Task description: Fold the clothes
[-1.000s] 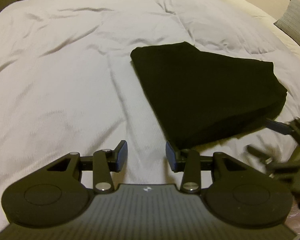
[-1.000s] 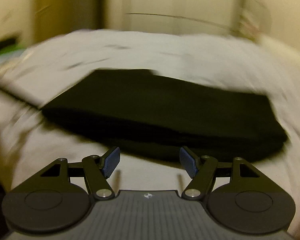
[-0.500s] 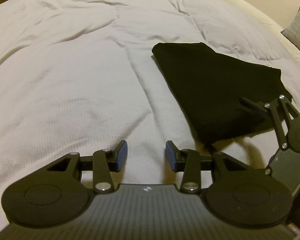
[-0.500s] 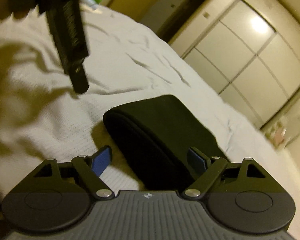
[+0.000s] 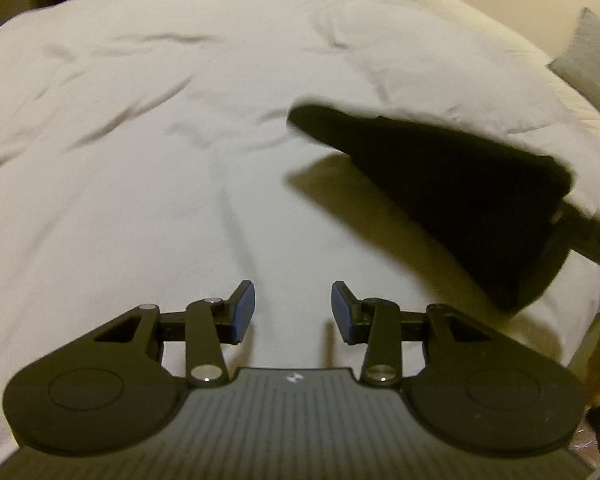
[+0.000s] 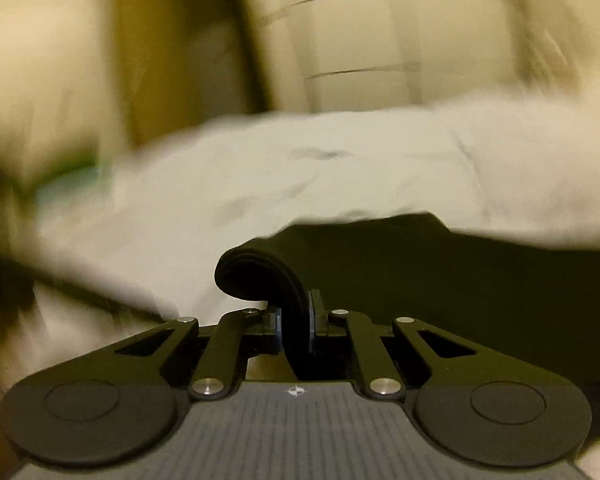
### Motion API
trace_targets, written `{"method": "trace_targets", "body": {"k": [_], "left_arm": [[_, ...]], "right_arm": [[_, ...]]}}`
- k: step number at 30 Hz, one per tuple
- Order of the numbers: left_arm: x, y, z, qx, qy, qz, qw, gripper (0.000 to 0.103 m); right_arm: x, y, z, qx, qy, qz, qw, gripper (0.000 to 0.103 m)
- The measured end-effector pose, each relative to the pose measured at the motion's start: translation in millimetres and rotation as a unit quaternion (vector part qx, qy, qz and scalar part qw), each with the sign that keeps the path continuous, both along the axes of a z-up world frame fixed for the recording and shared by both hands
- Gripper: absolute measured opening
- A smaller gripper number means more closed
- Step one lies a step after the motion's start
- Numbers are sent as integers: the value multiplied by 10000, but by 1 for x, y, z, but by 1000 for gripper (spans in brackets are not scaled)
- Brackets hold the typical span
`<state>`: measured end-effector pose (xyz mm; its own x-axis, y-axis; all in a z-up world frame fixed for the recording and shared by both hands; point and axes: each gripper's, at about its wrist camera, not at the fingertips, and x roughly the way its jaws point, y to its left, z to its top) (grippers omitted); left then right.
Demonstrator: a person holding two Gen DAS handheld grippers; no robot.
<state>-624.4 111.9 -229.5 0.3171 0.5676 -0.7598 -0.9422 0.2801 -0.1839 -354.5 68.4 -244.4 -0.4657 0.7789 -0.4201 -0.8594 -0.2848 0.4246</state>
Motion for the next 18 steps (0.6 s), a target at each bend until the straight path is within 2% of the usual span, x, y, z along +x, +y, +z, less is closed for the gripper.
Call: {"method": "trace_targets", "body": {"k": [2,4,5,9,10,12,14,15,16,18], "left_arm": [[24,8,7,124,-56,-235,9996,37],[51,14,13,229,-106,-513,9984,37],[66,16,13,250,-122,-655,9975,37],[121,25,11,269,-125,-1157,9928,37],[135,27,8,237,-94,-1262,9917,37],[155,29,3,173,-50,-1382,9902,37],[169,31,-2,129,-15,-1458,9892,37],[174,31,-3,117,-1,-1483,9889,37],[178,32,-3,122,29,-1489,9888,37],[183,35,-2,129,73,-1465,9891,37]], "right_arm": [[55,3,5,-175,1117,-586,9919,11],[105,-4,4,-213,1801,-1149,9767,11],[129,-10,2,-246,1966,-1458,9693,11],[201,-21,-29,-730,2135,-2375,9448,15],[212,-21,-37,-893,2208,-2475,9392,24],[232,-19,-55,-1238,2369,-2612,9275,30],[235,-15,-56,-1171,2412,-2518,9299,38],[234,-14,-51,-1059,2309,-2472,9351,51],[233,-14,-44,-933,2174,-2429,9407,56],[230,-8,-33,-796,1961,-2338,9490,54]]}}
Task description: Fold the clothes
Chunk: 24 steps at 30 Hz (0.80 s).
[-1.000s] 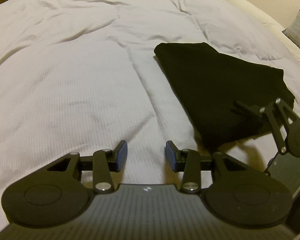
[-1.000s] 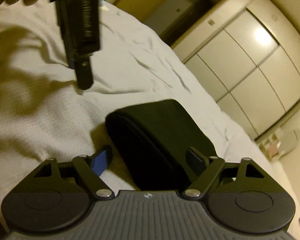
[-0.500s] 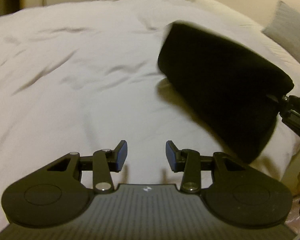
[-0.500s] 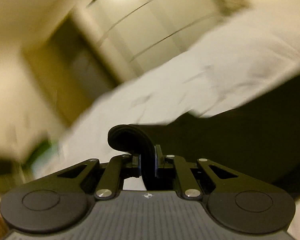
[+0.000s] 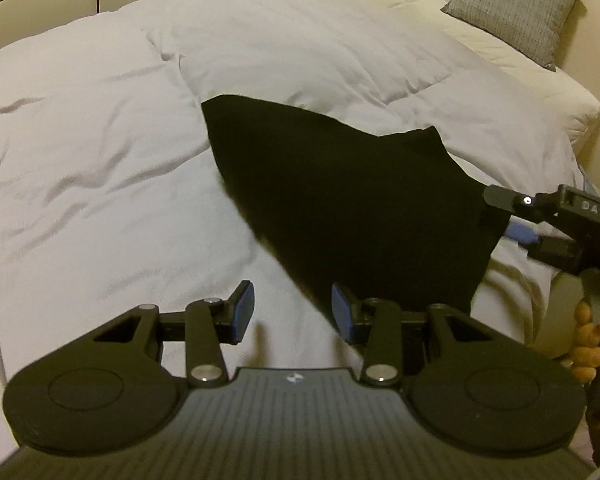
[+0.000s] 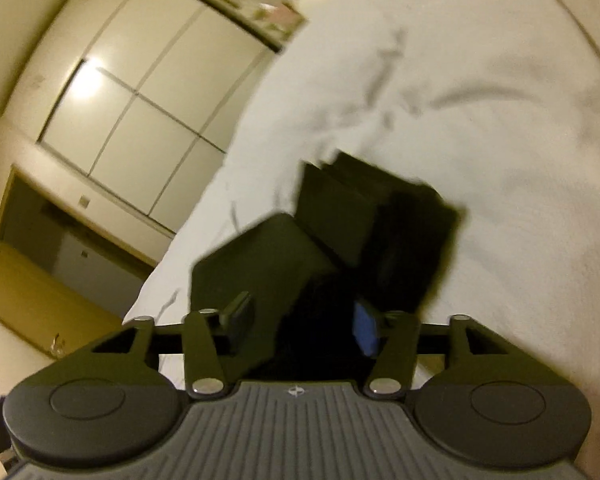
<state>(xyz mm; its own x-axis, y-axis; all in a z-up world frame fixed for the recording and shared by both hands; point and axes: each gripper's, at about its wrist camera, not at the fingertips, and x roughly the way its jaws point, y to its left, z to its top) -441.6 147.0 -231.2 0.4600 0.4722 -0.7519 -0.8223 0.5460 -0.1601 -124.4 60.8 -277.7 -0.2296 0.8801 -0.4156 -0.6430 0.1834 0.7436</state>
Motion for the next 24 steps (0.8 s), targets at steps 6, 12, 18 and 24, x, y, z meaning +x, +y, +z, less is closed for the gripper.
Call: {"method": "trace_targets", "body": {"k": [6,12,18,24], "left_arm": [[16,3,6,106,68,84,9999,37],[21,7,3,26,69,127,9999,38],[24,8,14,132,61,222,9996,38],[42,4,32,436,-152,-1,9989,38]], "right_arm": [[-12,26,24,-120,-516,580,9969,16],[-5,17,-4,-511,303,478,9971,52],[-9,31,-3,-69,238,669,9975,11],[-24,-4,79,1268,-1910,570,9717,11]]}}
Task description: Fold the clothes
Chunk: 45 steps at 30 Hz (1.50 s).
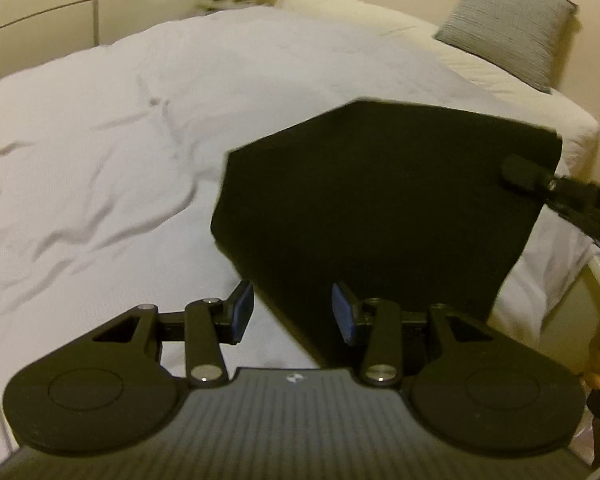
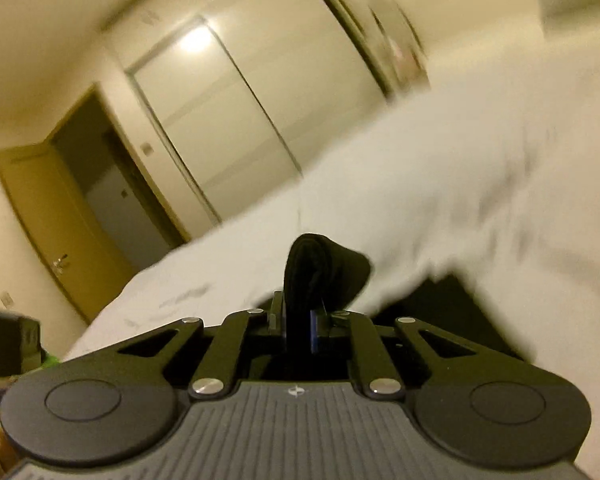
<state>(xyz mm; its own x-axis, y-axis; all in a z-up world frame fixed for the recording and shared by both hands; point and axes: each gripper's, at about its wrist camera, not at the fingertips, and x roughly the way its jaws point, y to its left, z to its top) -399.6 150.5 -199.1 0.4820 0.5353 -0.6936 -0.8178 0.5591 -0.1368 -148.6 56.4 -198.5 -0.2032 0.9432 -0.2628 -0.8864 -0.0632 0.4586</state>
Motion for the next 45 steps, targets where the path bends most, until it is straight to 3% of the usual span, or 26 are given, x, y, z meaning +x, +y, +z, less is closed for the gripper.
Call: {"method": "trace_targets", "body": {"k": [3,6,9,14,15,17,18,19,24,26,27,28,31,34,38,40,43,45], "left_arm": [[17,3,-10,-93,156,-105,9998,38],[29,4,-21,-232,251,-144,9993,37],[32,0,-20,-190,256,-210,9993,37],[32,-11,-15,-32,161,-329,9993,37],[35,-15,-17,-40,177,-405,9990,37],[43,-22,-24,-43,308,-578,9978,36],[47,-28,-30,10,440,-657,9969,36],[53,-35,-35,113,593,-717,9956,36],[62,-52,-49,416,839,-690,9932,38],[64,-56,-54,528,941,-762,9912,38],[65,-57,-58,519,980,-777,9908,39],[65,-57,-63,481,994,-800,9907,39],[65,-64,-71,567,1036,-796,9898,40],[64,-67,-64,501,984,-683,9915,40],[57,-68,-51,281,694,-604,9954,37],[60,-70,-57,182,774,-571,9952,38],[68,-78,-70,392,991,-556,9927,38],[71,-81,-71,424,1058,-453,9925,39]], "right_arm": [[25,-3,-25,-626,135,-575,9963,11],[67,7,-94,-1611,1470,-890,9719,12],[86,-1,-112,-1479,2408,-916,9549,12],[78,-1,-95,-1305,2032,-605,9685,16],[78,-1,-98,-1442,1959,-676,9676,26],[84,-7,-104,-1592,2038,-843,9623,32],[87,-9,-102,-1640,2107,-979,9587,51],[89,-14,-96,-1611,2079,-1154,9579,57],[85,-23,-68,-1129,1245,-1431,9753,56],[76,-14,-66,-1150,624,-1293,9829,39],[71,-6,-70,-1326,348,-1254,9826,25],[69,-1,-79,-1618,236,-1258,9785,23],[74,3,-107,-2006,474,-1312,9697,19],[76,1,-111,-2030,507,-1353,9685,19],[65,-5,-89,-1997,93,-1441,9692,24],[57,-5,-80,-1890,-170,-1397,9718,25],[55,9,-98,-2402,-363,-1332,9608,25],[55,7,-107,-2383,-358,-1358,9610,28]]}}
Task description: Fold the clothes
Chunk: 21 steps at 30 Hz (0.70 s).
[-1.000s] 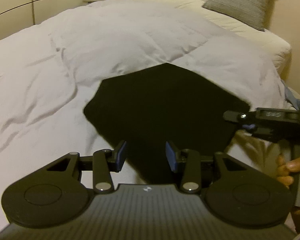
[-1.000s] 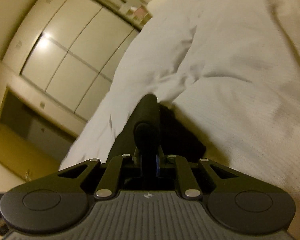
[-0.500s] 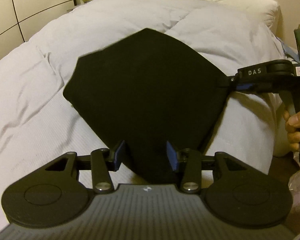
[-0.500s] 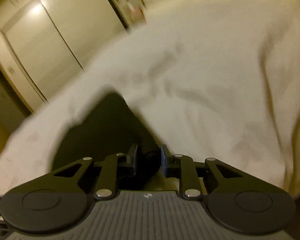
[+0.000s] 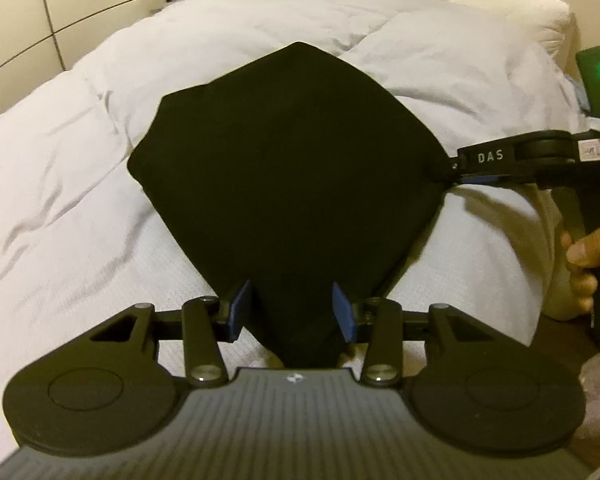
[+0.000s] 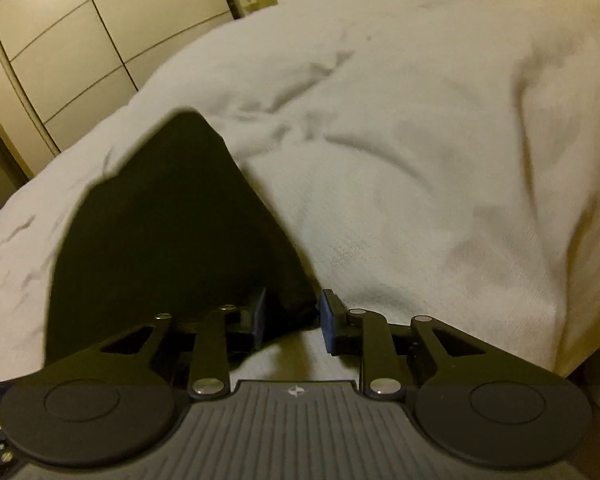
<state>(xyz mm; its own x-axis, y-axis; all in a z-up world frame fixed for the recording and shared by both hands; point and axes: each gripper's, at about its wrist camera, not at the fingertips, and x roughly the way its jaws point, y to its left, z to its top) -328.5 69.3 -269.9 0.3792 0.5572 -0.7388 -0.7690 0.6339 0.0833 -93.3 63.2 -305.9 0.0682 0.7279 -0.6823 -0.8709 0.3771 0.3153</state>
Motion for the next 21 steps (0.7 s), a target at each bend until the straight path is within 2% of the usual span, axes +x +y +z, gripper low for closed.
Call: {"method": "trace_targets", "body": {"k": [2,4,7,8,10,12,14,16,17,19,21], "left_arm": [[0,1,3,-79,6,111,9999,39],[-2,3,6,-233,-13,231,9995,40],[-6,4,10,-468,-5,424,9980,40],[-8,4,11,-473,29,464,9978,40],[-9,-2,15,-420,119,522,9977,41],[-10,-9,20,-368,229,577,9974,42],[-12,-17,26,-310,363,667,9966,43],[-17,-26,32,-252,456,784,9956,45],[-20,-30,36,-228,476,846,9950,47],[-28,-40,45,-182,451,945,9943,54],[-38,-51,55,-137,349,1015,9941,60]], "right_arm": [[-2,-3,1,-10,-47,-32,10000,31],[-5,-5,5,-58,-144,-31,9999,41],[-9,-8,11,-139,-245,-20,9996,47],[-10,-11,14,-175,-280,-29,9994,49],[-14,-16,21,-234,-379,-42,9990,61],[-19,-24,24,-302,-481,-55,9984,66],[-25,-34,30,-361,-545,-75,9978,67],[-31,-50,38,-287,-457,-149,9984,74],[-35,-58,43,-214,-397,-173,9988,77],[-42,-73,54,-80,-325,-195,9992,89],[-51,-87,65,10,-322,-169,9993,89]]}}
